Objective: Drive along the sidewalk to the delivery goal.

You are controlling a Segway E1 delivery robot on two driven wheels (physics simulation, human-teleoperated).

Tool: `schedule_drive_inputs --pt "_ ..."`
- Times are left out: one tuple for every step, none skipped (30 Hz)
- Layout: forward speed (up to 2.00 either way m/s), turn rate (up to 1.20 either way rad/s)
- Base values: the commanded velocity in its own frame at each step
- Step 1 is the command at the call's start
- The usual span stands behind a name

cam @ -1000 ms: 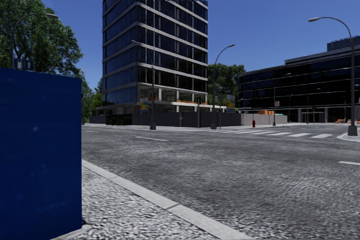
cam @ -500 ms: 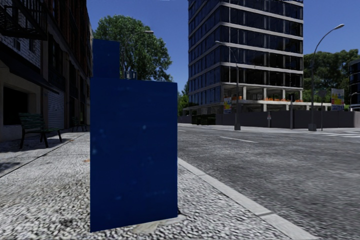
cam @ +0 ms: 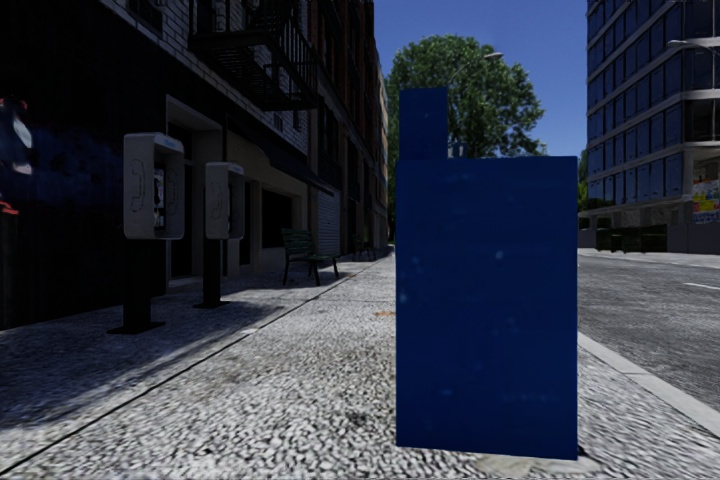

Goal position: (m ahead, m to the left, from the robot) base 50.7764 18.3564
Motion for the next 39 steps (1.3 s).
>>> schedule_drive_inputs --pt "0.00 0.96" --pt "0.01 0.89" --pt "0.01 0.89" --pt "0.17 0.86" --pt "0.38 0.86" --pt "0.49 0.86" --pt "0.70 0.93" --pt "0.71 0.93" --pt "0.71 0.93" --pt "0.73 0.93" --pt "0.74 0.93" --pt "0.74 0.93" --pt "0.74 0.93" --pt "0.77 0.93" --pt "0.85 0.77" --pt "1.00 0.00" --pt "1.00 0.00" --pt "1.04 0.00" --pt "1.04 0.00" --pt "1.05 0.00" --pt "1.05 0.00" --pt "1.05 0.00" --pt "1.05 0.00" --pt "1.05 0.00" --pt "1.05 0.00" --pt "1.05 0.00" --pt "1.05 0.00" --pt "1.05 -0.13" --pt "1.05 -0.13" --pt "1.05 -0.28" --pt "1.04 -0.39" --pt "1.04 -0.45" --pt "1.04 -0.45" --pt "1.04 -0.47" --pt "1.02 -0.49" --pt "0.99 -0.52" --pt "0.96 -0.53" --pt "0.96 -0.53" --pt "0.93 -0.54"
